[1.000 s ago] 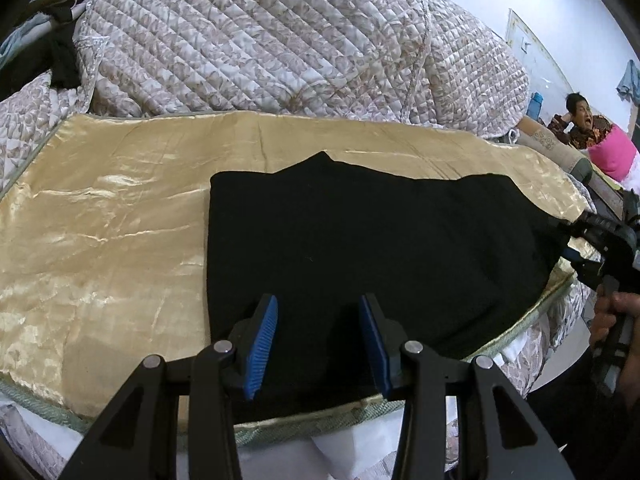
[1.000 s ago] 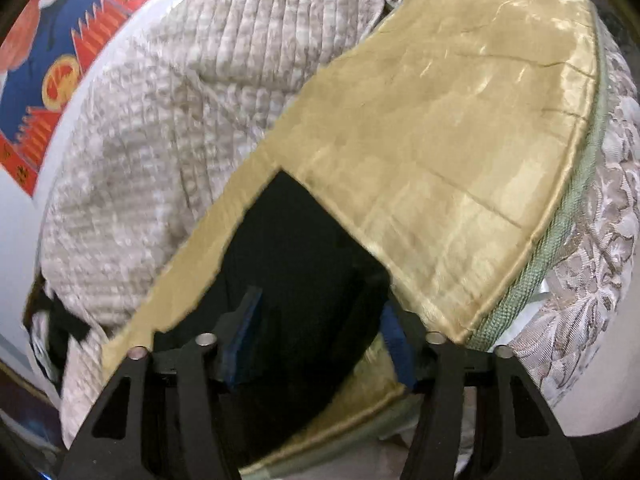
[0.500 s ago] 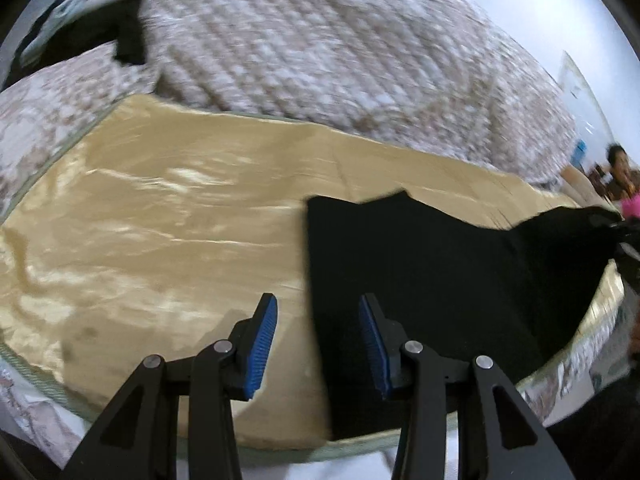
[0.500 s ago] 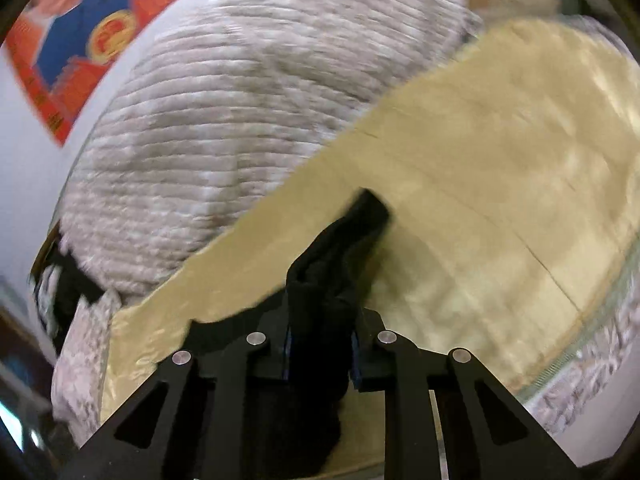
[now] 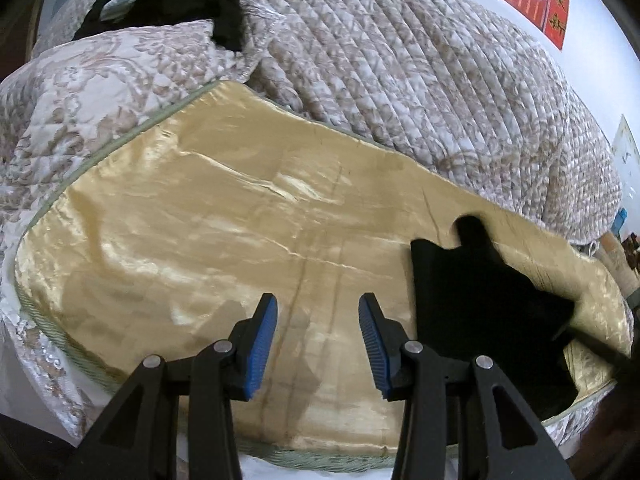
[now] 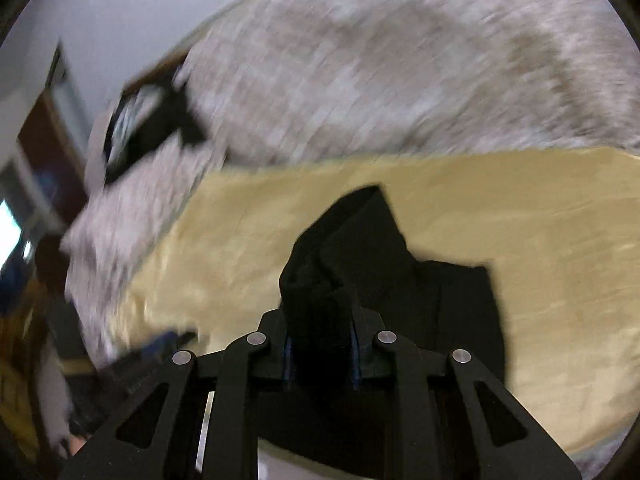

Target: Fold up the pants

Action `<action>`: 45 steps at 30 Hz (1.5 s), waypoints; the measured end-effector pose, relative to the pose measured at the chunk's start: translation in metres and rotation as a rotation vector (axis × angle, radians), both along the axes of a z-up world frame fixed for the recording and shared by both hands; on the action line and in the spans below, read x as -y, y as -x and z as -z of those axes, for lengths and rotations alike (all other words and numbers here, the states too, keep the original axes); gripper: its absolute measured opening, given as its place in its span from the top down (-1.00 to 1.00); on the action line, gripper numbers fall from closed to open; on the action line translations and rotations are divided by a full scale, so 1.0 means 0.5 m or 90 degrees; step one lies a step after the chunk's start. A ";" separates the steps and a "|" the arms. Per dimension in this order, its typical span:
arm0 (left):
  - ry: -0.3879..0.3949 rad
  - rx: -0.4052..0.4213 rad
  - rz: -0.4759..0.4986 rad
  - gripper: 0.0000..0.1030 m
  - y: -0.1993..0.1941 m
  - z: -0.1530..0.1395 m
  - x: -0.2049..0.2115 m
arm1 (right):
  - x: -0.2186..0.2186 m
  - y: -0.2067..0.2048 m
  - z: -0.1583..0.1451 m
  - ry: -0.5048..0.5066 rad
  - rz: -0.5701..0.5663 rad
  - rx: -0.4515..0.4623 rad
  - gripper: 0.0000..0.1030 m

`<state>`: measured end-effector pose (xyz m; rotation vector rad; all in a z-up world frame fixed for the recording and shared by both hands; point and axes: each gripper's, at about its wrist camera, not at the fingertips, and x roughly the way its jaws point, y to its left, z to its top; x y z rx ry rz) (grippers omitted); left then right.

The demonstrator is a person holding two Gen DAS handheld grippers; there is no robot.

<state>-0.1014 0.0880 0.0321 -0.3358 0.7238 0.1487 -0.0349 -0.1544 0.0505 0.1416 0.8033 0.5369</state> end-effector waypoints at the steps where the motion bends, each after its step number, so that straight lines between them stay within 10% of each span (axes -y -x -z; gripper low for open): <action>1: 0.003 0.002 -0.004 0.12 0.002 -0.001 -0.005 | -0.024 0.001 0.028 0.014 -0.024 -0.019 0.61; 17: 0.010 0.006 0.018 0.12 0.002 0.002 0.005 | -0.068 0.061 0.089 0.107 -0.064 0.035 0.54; 21: 0.007 0.006 0.019 0.12 0.001 0.004 0.007 | -0.064 0.070 0.085 0.073 -0.100 0.042 0.17; 32: -0.002 0.015 0.058 0.12 -0.009 0.003 0.045 | 0.095 0.109 0.055 -0.080 -0.001 0.067 0.21; 39: -0.004 0.047 0.138 0.12 -0.011 -0.023 0.108 | 0.083 0.105 0.109 -0.046 -0.049 0.002 0.37; 45: 0.024 0.068 0.241 0.12 -0.034 -0.050 0.198 | 0.175 0.060 0.081 -0.059 0.055 0.016 0.37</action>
